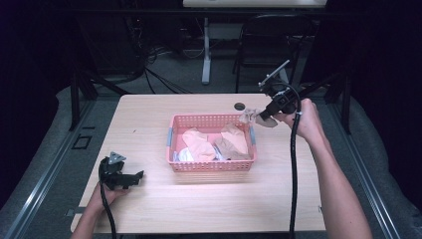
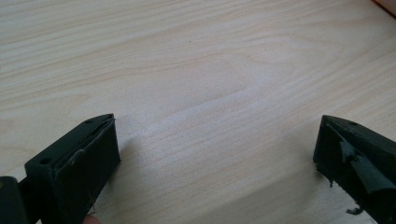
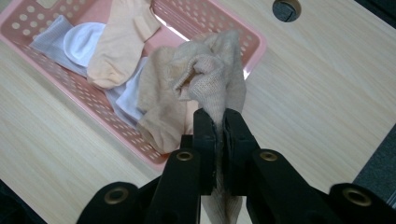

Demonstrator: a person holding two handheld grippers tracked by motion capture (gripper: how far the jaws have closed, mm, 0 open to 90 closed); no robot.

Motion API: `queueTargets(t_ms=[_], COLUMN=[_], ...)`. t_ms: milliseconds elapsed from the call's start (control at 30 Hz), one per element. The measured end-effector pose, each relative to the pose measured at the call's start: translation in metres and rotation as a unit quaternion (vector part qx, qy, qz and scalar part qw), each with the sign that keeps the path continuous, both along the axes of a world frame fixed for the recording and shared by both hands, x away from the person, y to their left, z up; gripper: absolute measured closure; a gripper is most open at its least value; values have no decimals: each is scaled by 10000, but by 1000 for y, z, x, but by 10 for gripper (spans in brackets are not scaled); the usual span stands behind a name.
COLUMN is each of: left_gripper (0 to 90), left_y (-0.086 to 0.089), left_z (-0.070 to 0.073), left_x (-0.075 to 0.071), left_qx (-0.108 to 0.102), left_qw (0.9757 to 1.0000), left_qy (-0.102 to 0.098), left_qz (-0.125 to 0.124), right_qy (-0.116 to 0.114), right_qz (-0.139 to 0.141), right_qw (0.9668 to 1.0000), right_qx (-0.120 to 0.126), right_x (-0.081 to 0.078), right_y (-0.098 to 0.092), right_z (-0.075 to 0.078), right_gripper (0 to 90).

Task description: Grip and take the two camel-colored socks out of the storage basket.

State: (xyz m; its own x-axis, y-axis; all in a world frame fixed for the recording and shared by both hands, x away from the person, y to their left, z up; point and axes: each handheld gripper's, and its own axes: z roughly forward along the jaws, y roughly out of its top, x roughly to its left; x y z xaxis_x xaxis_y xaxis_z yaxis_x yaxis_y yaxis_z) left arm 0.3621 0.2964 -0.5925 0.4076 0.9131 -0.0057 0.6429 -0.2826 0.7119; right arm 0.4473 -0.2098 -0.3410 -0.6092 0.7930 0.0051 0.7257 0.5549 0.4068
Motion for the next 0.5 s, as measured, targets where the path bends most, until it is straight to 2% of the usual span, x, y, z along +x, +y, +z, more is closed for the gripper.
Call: queueTargets(t_ms=[133,167,267,400,433,500], left_gripper=[0,0,0,0,0,0], left_y=[0,0,0,0,0,0], left_z=[0,0,0,0,0,0], left_x=[0,0,0,0,0,0], left_qx=[-8,-8,-9,-9,-10,0], left_qw=[10000,10000,10000,10000,10000,10000], left_qy=[-2,-14,-15,-12,-12,-3], left_qz=[8,19,18,17,17,6], right_qy=[-55,-62,-79,-78,-80,-51], right_qz=[-124,-202,-265,-394,-467,-463], right_qw=[9999,9998,9996,9992,9989,9989], right_qx=[12,12,46,-7,17,-26], right_x=[-2,-3,-5,-9,-11,-11], right_y=[-14,-22,-28,-42,-50,-53], right_z=[3,5,6,8,8,8], right_gripper=[857,857,857,857,858,857])
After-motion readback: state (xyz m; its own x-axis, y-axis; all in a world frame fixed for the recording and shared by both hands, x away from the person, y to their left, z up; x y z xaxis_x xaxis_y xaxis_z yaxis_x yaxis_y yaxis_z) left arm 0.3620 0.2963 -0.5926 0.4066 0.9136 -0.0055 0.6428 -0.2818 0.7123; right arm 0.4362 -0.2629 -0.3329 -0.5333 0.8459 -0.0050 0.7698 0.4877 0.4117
